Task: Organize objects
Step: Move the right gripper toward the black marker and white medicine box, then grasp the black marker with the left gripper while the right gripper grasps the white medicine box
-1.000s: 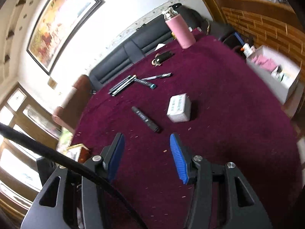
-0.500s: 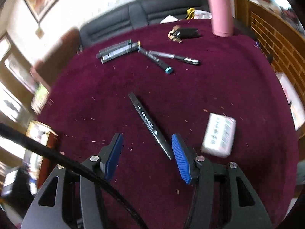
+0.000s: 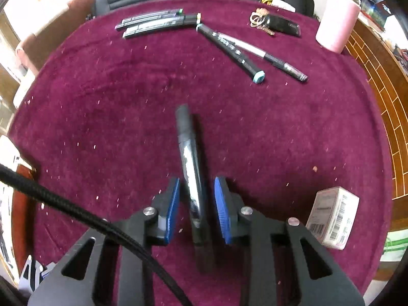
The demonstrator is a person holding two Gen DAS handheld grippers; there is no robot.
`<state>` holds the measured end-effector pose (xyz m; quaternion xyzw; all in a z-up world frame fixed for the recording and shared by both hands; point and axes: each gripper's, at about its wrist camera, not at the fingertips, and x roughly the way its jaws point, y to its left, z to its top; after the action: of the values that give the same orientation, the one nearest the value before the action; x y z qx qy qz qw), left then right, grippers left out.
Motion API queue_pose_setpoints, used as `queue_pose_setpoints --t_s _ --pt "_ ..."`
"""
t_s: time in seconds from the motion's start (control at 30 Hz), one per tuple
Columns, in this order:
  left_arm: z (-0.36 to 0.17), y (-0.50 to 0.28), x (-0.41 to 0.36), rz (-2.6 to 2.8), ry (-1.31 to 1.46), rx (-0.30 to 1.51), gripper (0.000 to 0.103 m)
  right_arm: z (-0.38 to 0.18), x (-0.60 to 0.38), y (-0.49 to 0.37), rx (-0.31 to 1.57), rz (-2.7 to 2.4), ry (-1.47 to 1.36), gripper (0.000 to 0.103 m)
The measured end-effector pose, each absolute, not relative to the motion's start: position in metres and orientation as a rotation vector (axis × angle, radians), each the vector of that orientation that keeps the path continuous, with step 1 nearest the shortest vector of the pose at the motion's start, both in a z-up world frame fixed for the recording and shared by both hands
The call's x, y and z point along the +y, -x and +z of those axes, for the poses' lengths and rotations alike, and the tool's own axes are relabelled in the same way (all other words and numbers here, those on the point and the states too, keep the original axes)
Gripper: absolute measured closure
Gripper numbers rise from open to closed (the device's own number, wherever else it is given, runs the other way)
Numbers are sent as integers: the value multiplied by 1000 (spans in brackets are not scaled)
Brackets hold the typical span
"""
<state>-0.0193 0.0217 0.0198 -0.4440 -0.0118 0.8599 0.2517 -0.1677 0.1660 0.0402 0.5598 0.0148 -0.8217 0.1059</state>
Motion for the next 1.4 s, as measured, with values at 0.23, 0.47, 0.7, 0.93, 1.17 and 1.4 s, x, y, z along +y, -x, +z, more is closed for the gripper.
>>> queue_pose_setpoints --t_s 0.23,0.47,0.7,0.93,1.17,1.4 --pt "20 19 23 2340 1208 -34 2 39 181 125 -169 -2207 -1712 80" --pt "19 17 24 2346 1211 -13 2 52 193 87 -286 -2073 -1669 80" --pt "19 16 25 2354 1217 12 2 102 262 79 -449 -2335 -1425 54" --pt "16 16 38 2350 1248 152 2 92 317 93 -486 -2627 -1448 52" --pt "19 10 45 2291 1252 189 5 74 323 105 -471 -2723 -1455 52" --pt "66 42 50 2441 1161 168 6 46 311 119 -469 -2706 -1462 52"
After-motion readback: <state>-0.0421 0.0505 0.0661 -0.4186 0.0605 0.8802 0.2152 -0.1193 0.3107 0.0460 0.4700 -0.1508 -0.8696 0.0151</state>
